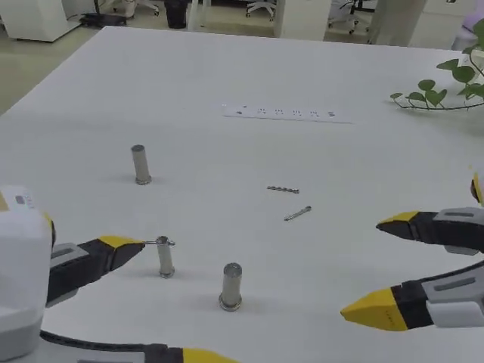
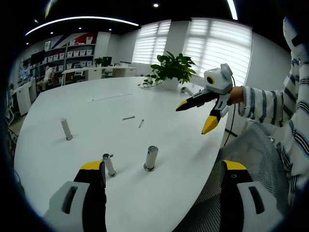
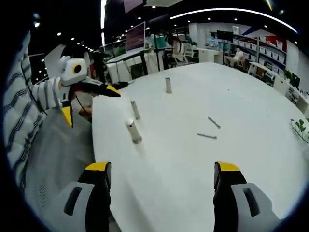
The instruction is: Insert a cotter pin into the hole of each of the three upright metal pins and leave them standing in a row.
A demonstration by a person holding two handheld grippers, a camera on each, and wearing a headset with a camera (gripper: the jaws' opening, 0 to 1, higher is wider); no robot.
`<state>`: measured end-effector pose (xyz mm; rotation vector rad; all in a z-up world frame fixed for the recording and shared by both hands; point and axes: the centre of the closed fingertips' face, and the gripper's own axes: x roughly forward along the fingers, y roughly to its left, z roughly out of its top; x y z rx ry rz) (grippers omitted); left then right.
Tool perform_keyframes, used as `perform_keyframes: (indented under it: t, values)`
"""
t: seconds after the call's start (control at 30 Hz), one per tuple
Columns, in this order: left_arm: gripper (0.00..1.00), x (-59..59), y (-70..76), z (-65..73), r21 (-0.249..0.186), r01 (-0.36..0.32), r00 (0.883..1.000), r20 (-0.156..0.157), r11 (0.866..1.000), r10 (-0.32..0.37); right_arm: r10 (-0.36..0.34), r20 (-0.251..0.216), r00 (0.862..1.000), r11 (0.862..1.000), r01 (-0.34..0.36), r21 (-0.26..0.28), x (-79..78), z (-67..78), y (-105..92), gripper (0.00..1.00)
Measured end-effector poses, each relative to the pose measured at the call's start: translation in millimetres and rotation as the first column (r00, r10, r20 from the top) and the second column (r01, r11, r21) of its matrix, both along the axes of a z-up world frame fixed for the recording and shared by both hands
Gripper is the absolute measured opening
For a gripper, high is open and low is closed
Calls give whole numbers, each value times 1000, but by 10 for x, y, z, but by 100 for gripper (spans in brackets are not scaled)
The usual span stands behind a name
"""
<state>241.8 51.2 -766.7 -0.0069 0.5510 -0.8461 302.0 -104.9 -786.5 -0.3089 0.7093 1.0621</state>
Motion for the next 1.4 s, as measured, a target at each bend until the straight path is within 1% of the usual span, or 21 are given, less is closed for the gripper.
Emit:
perform_keyframes:
  t: [0.13,0.23,0.3,0.33,0.4,0.43,0.5,0.53,0.63,0.67,0.73,0.83,0.9,1.03,1.1,1.13,1.27,1.3,1.33,1.37,1.4]
  values:
    - [100,-9,79,-16,0,-21,1000,-7,1000,21,76,11,997,996,-76,-50,91,38,41,88]
    - [100,-25,136,-41,-5,-39,999,-19,999,39,170,-6,985,979,-169,-111,143,46,60,84]
    - [100,-39,164,-55,-7,-52,998,-26,999,52,209,-8,978,969,-208,-135,185,45,74,82]
    - [100,-41,172,-54,-9,-57,998,-25,998,56,230,-11,973,960,-229,-159,226,35,70,82]
    - [100,-54,184,-56,-13,-64,998,-28,998,63,257,-9,966,947,-254,-195,310,12,67,82]
    - [100,-62,184,-59,-15,-64,998,-29,998,63,258,-10,966,945,-254,-203,349,1,69,82]
    - [100,-78,187,-91,-15,-64,997,-38,998,64,276,-26,961,936,-274,-222,407,-31,71,82]
    - [100,-92,192,-118,-10,-64,997,-51,998,63,283,-33,959,932,-283,-227,425,-43,73,81]
    - [100,-95,203,-133,-10,-73,996,-55,997,72,309,-45,950,919,-311,-244,506,-83,106,79]
    - [100,-95,207,-131,-15,-79,995,-57,997,78,313,-44,949,917,-314,-247,527,-95,116,79]
    - [100,-94,217,-132,-20,-87,994,-60,996,86,347,-19,938,907,-340,-250,585,-114,158,79]
    - [100,-95,239,-144,-13,-94,994,-61,996,93,348,-20,937,903,-341,-261,673,-166,189,78]
    - [100,-97,251,-148,-12,-97,993,-63,995,96,352,-29,936,898,-346,-272,729,-215,196,78]
    - [99,-96,262,-160,-16,-102,992,-70,995,100,378,-57,924,877,-378,-298,790,-301,185,72]
    - [99,-103,270,-180,-5,-99,992,-75,995,99,388,-71,919,870,-391,-300,821,-341,195,69]
    - [99,-103,272,-182,-3,-99,992,-74,995,99,395,-80,915,864,-400,-308,838,-364,194,68]
    - [99,-86,273,-175,-11,-106,991,-77,994,105,419,-88,904,847,-424,-320,893,-417,220,63]
    - [99,-87,243,-164,-10,-107,991,-77,994,105,435,-90,896,840,-440,-317,896,-434,236,60]
    - [99,-87,222,-157,-12,-108,991,-78,994,107,444,-87,892,835,-447,-319,909,-448,247,57]
    - [99,-81,228,-155,-16,-109,991,-77,994,107,451,-71,890,830,-448,-332,949,-473,265,53]
    - [99,-76,225,-148,-20,-111,991,-74,994,109,469,-60,881,819,-460,-343,976,-486,276,51]
